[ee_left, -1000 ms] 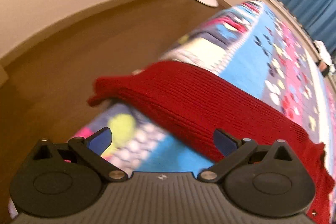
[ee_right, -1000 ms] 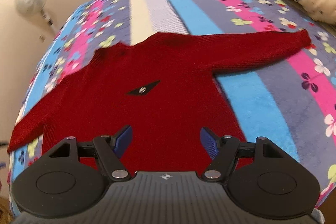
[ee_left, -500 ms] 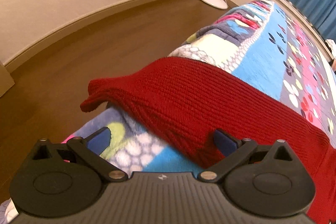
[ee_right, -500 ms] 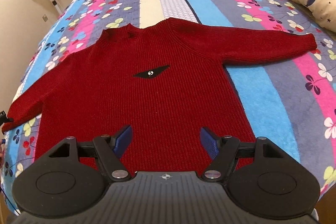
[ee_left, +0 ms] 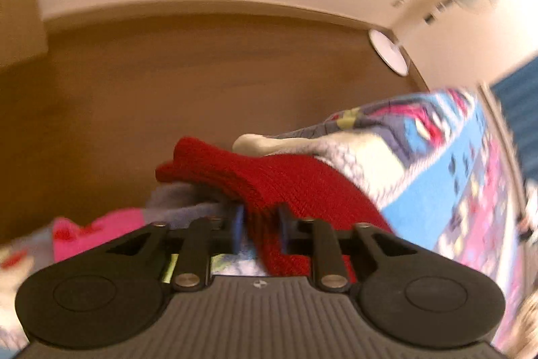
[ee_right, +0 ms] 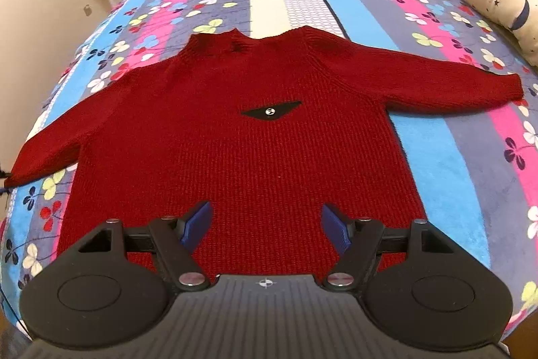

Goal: Fold small clothes

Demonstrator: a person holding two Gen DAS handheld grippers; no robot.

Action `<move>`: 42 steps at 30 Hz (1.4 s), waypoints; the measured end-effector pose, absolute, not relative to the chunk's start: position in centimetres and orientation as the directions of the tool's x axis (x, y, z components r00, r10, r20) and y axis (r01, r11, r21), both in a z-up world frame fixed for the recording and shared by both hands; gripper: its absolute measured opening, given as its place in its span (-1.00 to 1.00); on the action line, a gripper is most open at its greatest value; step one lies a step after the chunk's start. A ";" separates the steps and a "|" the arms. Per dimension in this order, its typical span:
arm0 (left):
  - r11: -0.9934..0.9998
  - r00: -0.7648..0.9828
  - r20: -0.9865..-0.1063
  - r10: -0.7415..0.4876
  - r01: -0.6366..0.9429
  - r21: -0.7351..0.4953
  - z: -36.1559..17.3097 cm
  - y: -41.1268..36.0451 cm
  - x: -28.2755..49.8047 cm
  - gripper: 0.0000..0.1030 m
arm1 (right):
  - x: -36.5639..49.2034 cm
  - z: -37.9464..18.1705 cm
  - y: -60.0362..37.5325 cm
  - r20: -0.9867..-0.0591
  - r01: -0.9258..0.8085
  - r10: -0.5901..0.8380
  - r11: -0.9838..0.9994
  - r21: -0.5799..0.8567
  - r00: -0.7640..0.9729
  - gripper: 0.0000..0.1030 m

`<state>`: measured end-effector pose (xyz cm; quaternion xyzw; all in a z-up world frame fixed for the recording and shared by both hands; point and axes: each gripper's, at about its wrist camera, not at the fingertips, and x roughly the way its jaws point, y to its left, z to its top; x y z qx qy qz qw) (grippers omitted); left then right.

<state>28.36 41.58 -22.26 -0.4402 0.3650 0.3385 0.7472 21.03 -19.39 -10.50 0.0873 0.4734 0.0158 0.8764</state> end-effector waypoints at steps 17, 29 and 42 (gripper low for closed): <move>0.845 0.852 -0.523 0.018 -0.292 -0.447 -7.1 9.4 39.7 -0.77 | 18.8 -13.5 -28.2 -0.792 0.185 0.164 0.926 0.329 0.589 0.43; 0.977 0.638 -0.740 -0.212 0.133 -0.166 -20.6 -8.4 38.0 0.77 | 20.1 -16.1 -35.6 -0.782 0.291 0.102 0.892 0.345 0.615 0.42; 0.961 0.613 -0.789 0.048 -0.243 -0.130 -19.0 12.8 40.5 0.81 | 39.0 -20.4 -31.6 -0.735 0.278 0.250 0.811 0.514 0.630 0.42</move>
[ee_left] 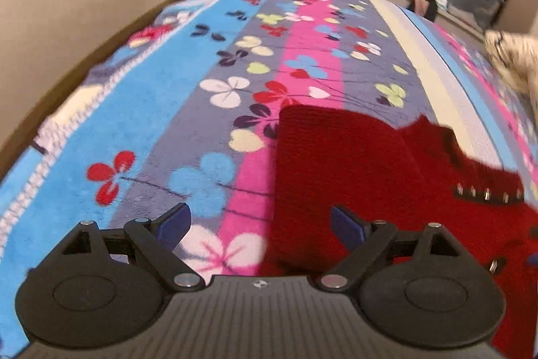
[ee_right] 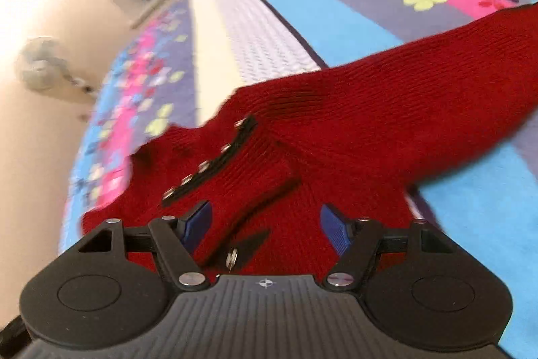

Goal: Fold small clothes

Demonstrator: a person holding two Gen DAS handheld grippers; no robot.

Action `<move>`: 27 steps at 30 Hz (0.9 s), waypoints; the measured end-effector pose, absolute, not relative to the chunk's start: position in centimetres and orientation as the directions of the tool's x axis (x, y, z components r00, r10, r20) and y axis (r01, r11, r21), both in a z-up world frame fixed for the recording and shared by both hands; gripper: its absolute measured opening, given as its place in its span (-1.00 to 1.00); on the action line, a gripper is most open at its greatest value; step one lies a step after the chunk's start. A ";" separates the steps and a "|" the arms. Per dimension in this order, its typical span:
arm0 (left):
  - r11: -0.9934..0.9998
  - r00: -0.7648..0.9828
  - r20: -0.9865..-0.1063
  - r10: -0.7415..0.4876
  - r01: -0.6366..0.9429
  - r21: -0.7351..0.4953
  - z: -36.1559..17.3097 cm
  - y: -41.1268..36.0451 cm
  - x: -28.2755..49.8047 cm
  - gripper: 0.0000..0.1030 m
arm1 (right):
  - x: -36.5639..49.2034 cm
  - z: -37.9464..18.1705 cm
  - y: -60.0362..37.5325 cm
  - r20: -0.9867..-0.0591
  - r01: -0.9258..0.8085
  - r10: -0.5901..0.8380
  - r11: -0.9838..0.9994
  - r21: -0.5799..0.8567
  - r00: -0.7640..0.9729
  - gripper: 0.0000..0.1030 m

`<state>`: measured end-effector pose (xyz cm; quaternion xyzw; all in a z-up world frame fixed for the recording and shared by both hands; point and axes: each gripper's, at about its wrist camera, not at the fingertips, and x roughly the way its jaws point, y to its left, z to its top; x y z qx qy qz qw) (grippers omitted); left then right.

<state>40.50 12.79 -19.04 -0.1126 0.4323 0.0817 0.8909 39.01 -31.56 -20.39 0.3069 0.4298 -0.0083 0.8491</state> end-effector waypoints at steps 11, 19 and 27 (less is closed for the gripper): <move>0.966 0.467 -0.882 0.062 -0.250 -0.064 -23.2 11.5 44.5 0.77 | 40.7 -18.1 -29.5 -0.663 0.263 0.147 0.839 0.477 0.734 -0.69; 0.980 0.495 -0.865 0.083 -0.200 -0.020 -22.5 12.5 42.8 0.86 | 41.2 -23.8 -31.9 -0.756 0.248 0.113 0.905 0.346 0.645 -0.66; 0.988 0.568 -0.808 0.157 -0.092 0.127 -20.8 10.3 39.7 0.86 | 37.8 -22.7 -31.4 -0.788 0.142 0.006 0.983 0.119 0.615 -0.25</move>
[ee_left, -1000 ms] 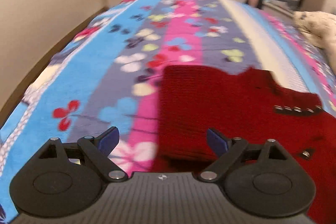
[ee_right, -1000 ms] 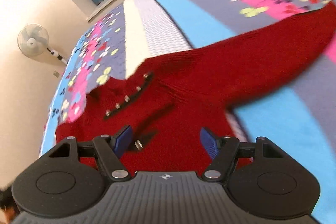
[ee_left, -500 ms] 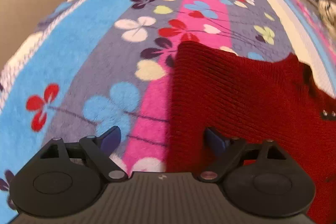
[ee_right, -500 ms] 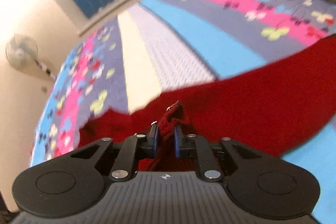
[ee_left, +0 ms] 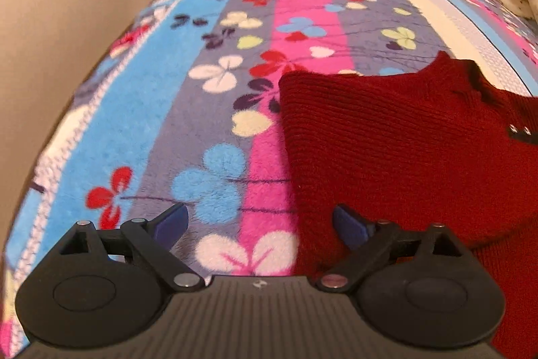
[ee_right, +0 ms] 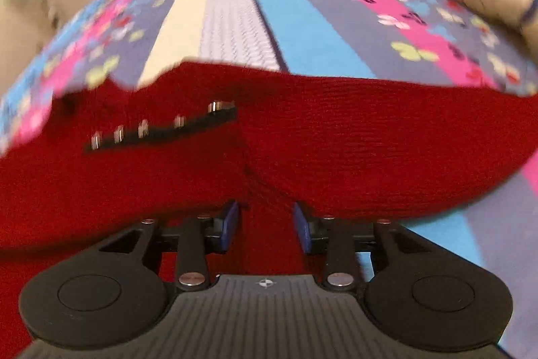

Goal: Fold small clothes

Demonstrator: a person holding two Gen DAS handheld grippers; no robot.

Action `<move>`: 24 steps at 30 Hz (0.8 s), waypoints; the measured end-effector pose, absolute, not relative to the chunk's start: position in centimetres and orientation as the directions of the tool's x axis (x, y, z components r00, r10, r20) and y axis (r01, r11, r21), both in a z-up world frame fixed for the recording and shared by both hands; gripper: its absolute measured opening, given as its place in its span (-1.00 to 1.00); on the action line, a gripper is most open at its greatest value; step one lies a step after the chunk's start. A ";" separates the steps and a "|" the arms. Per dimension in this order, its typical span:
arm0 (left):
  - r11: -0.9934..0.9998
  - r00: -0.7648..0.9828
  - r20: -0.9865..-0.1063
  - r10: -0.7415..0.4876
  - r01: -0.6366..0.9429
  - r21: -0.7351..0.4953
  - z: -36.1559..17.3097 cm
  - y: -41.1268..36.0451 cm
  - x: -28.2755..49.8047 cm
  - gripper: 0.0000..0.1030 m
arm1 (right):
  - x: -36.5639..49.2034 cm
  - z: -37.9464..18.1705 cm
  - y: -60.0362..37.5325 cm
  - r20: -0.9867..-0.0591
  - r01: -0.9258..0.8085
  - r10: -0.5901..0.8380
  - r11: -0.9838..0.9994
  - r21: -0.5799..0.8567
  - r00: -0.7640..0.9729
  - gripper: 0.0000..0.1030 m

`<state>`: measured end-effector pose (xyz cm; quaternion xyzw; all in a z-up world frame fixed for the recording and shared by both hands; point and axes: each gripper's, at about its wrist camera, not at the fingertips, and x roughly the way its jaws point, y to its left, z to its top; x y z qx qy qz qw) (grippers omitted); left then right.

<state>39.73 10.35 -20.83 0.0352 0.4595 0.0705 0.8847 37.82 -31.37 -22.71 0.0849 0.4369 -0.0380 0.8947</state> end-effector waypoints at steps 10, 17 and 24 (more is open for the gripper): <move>0.989 0.567 -0.811 0.146 -0.087 0.118 -11.5 6.6 25.8 1.00 | 22.5 -10.5 -29.8 -0.659 0.176 0.082 0.932 0.316 0.748 0.45; 0.988 0.538 -0.830 0.147 -0.115 0.100 -6.2 3.7 15.5 0.99 | 11.8 -4.9 -27.6 -0.641 0.156 0.024 0.962 0.223 0.767 0.56; 0.985 0.574 -0.802 0.166 -0.126 0.114 -3.6 2.3 7.6 1.00 | 3.3 -2.6 -27.3 -0.614 0.134 0.039 0.963 0.233 0.788 0.58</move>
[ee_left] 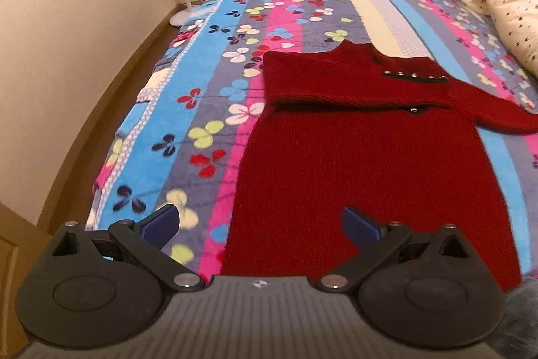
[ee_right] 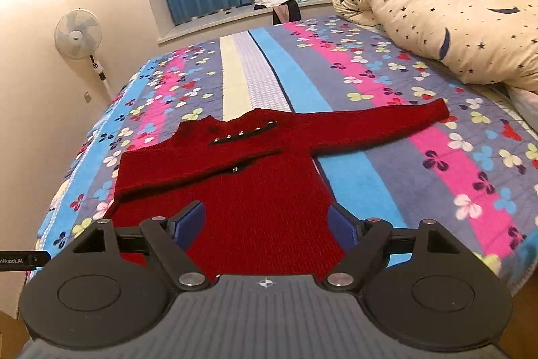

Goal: Fold small clothes

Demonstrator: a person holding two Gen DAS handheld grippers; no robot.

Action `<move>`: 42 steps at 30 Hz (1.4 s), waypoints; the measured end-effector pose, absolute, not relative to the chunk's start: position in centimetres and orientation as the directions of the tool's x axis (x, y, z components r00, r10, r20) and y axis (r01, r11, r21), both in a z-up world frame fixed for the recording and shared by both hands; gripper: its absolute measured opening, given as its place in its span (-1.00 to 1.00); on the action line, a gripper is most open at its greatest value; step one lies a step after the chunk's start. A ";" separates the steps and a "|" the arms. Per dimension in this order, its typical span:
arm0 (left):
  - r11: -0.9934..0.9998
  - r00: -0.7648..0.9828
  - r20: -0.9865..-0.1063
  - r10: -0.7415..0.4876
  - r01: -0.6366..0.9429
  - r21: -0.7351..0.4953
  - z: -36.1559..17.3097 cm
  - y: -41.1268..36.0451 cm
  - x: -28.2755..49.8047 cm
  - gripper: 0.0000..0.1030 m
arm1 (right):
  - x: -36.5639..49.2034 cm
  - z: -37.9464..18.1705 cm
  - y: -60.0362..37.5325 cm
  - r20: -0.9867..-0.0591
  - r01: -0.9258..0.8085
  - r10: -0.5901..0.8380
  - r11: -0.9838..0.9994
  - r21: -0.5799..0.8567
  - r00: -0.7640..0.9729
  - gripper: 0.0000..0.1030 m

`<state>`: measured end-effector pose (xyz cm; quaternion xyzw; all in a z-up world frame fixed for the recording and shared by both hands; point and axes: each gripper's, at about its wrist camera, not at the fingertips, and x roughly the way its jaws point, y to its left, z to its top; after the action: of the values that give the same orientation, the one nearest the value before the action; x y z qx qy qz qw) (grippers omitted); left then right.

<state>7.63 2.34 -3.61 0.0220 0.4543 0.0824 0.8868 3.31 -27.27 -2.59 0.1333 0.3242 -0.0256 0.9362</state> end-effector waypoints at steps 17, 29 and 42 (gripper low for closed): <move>0.992 0.672 -0.730 0.125 -0.086 0.091 0.6 1.3 -0.9 0.99 | -5.7 0.5 -27.4 -0.518 0.103 0.068 0.950 0.294 0.852 0.59; 0.994 0.682 -0.723 0.106 -0.074 0.076 1.2 0.9 -1.3 0.99 | -6.7 1.3 -27.5 -0.504 0.100 0.067 0.949 0.298 0.861 0.59; 0.993 0.645 -0.755 0.115 -0.068 0.094 0.2 0.9 2.2 1.00 | -4.2 0.8 -28.2 -0.533 0.128 0.069 0.937 0.324 0.843 0.61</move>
<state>2.20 0.87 0.22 0.0282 0.4181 0.0507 0.9066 -4.16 -28.24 0.75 0.1761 0.2793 -0.0158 0.9438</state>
